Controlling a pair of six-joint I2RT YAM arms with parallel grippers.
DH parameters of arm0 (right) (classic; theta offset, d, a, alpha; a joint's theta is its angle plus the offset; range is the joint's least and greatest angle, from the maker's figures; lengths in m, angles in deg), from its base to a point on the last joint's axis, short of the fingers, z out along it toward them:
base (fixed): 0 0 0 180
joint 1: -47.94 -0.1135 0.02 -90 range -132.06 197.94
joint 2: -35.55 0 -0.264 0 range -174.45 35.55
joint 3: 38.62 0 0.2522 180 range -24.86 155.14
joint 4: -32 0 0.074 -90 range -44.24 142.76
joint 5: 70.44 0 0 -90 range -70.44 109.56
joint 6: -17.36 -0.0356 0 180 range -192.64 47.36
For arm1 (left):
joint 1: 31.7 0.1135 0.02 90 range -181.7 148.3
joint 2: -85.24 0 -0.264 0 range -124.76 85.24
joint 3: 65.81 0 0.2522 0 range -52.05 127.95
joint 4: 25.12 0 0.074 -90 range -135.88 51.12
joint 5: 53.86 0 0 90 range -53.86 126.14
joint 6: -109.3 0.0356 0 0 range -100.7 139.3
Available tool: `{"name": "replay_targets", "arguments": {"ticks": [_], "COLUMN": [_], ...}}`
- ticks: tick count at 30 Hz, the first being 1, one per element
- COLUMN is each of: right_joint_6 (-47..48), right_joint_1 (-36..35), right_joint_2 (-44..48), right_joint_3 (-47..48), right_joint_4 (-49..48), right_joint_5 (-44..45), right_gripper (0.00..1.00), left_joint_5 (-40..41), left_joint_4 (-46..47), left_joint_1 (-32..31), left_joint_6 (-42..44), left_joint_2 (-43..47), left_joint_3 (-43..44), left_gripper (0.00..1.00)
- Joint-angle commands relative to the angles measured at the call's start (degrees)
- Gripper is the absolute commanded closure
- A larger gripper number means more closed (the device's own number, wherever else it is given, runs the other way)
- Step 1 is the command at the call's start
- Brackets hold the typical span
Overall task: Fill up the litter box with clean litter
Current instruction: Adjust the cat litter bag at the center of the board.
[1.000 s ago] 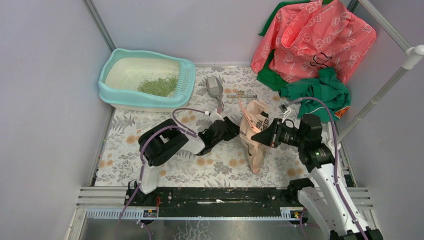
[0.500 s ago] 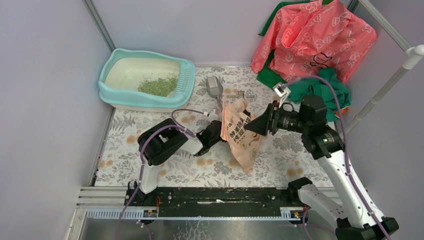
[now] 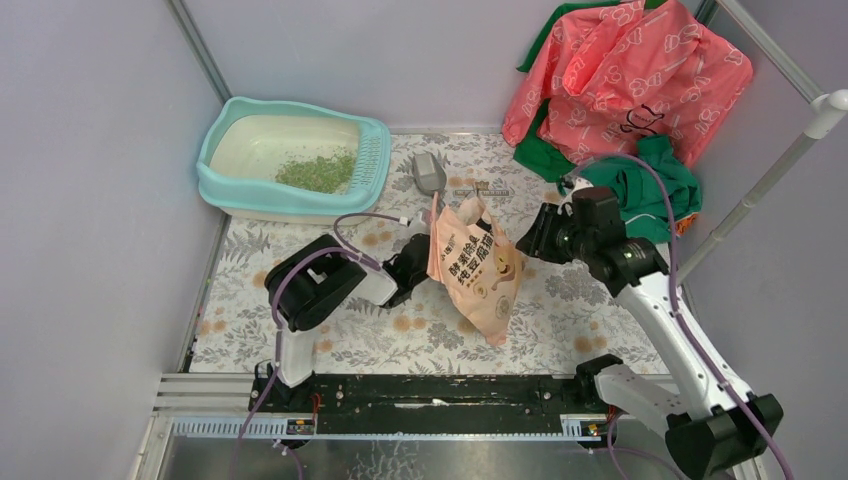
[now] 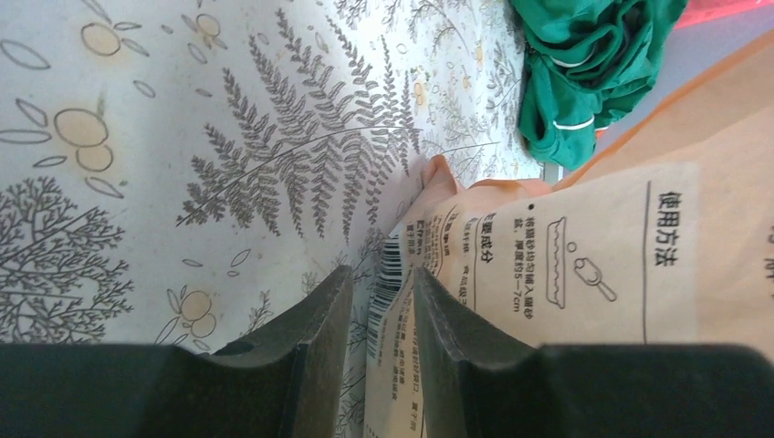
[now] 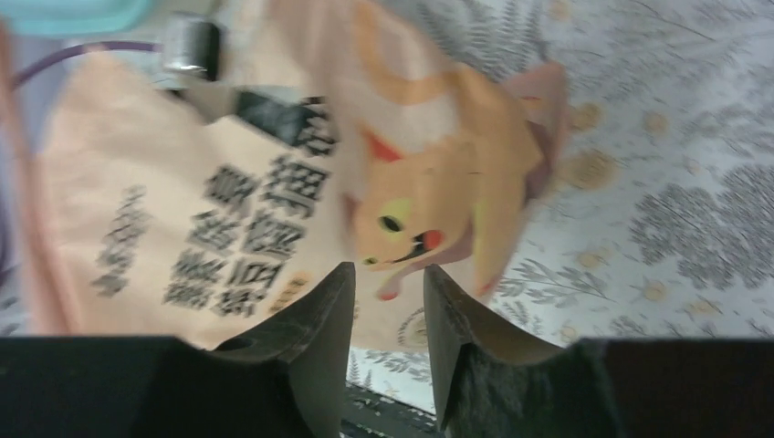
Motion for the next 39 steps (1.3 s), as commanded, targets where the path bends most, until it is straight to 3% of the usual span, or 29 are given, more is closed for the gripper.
{"name": "replay_targets", "arguments": {"ticks": [1,5,11,21,24,32,37,39], "right_joint_6": [-2.3,-2.8,-4.4,-6.8,-7.7,-1.3,0.8,0.5], "right_joint_1": [1.1,2.0,1.8,0.1,0.1,0.1,0.1,0.1], "right_joint_2": [-1.8,-6.1,-14.1,-12.5,-13.6,-4.3,1.1,2.3], "right_joint_3": [-1.6,-3.7,-7.3,-9.6,-9.1,-8.3,-10.3,-11.7], "right_joint_4": [-1.8,-6.4,-17.5,-28.6,-30.1,-16.1,-10.8,-9.9], "right_joint_5": [9.6,6.8,-10.9,-22.8,-26.1,-13.8,-8.6,-7.2], "right_gripper": [0.61,0.74,0.82,0.82,0.82,0.81,0.63,0.61], "left_joint_5": [-1.5,-2.3,-3.1,-2.7,-3.1,-0.5,1.8,2.0], "left_joint_4": [4.4,8.6,18.9,34.6,34.5,27.4,23.6,22.2], "left_joint_1": [0.9,1.2,-0.9,-5.5,-5.5,-5.6,-5.6,-5.7], "left_joint_6": [1.8,0.2,-5.8,-12.8,-12.6,-12.1,-10.8,-10.4], "left_joint_2": [1.4,0.6,-3.1,-6.3,-4.5,7.3,12.7,12.8], "left_joint_3": [1.3,-0.1,-1.3,-5.4,-5.4,-15.1,-21.3,-21.9], "left_gripper": [0.61,0.61,0.61,0.62,0.62,0.61,0.61,0.61]}}
